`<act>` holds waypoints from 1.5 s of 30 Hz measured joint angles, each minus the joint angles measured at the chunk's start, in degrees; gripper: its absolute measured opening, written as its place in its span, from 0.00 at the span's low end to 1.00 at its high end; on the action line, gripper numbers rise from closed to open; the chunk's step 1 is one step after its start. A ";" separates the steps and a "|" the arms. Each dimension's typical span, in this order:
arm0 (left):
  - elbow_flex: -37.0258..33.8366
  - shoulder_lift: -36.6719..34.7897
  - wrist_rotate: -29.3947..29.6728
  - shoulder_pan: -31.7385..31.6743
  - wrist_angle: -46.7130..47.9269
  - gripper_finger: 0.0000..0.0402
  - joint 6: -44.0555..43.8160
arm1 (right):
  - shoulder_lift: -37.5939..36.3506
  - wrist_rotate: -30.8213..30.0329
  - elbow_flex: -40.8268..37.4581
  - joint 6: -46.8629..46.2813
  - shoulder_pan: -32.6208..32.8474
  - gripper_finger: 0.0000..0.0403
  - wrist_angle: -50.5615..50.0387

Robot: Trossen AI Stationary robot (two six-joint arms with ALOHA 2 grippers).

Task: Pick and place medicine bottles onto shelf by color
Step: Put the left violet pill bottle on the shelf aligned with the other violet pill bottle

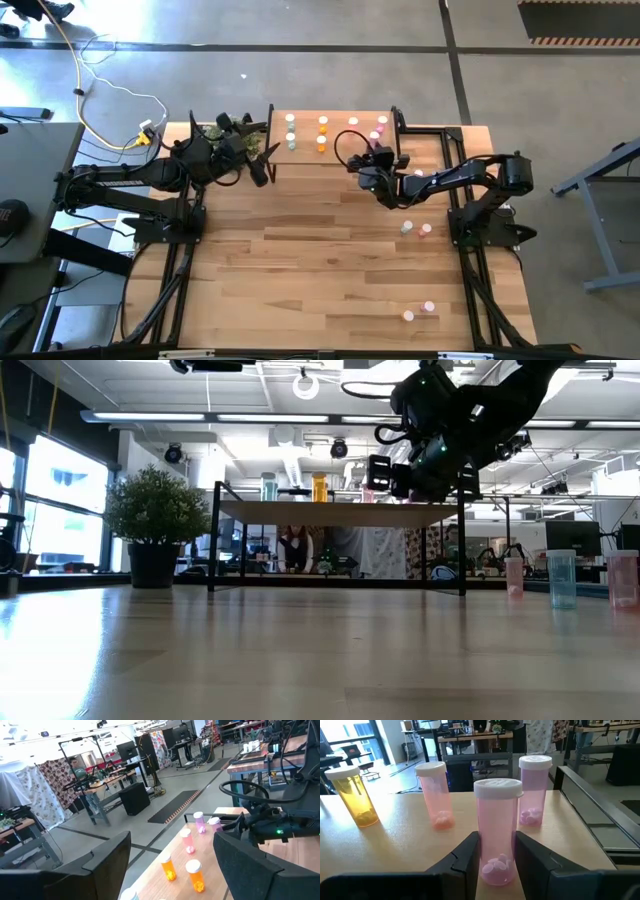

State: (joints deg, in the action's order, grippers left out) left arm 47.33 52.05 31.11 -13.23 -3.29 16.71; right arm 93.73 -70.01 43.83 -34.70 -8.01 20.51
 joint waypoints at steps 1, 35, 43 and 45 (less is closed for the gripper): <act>0.00 0.00 0.00 0.00 0.00 0.69 0.00 | 0.00 0.09 0.00 0.00 0.00 0.26 -0.07; 0.00 0.00 0.00 0.01 0.00 0.69 0.00 | 0.00 1.74 -0.07 -1.36 0.02 0.41 0.77; 0.00 0.00 0.00 -0.01 0.01 0.69 0.00 | -0.26 1.72 -0.07 -1.29 0.04 0.51 1.65; 0.00 0.00 0.00 -0.01 0.02 0.69 0.00 | -0.54 1.64 -0.07 -0.98 0.00 0.52 1.44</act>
State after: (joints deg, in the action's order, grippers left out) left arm 47.33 52.05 31.11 -13.23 -3.27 16.71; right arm 93.19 -68.37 43.77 -35.67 -8.01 21.95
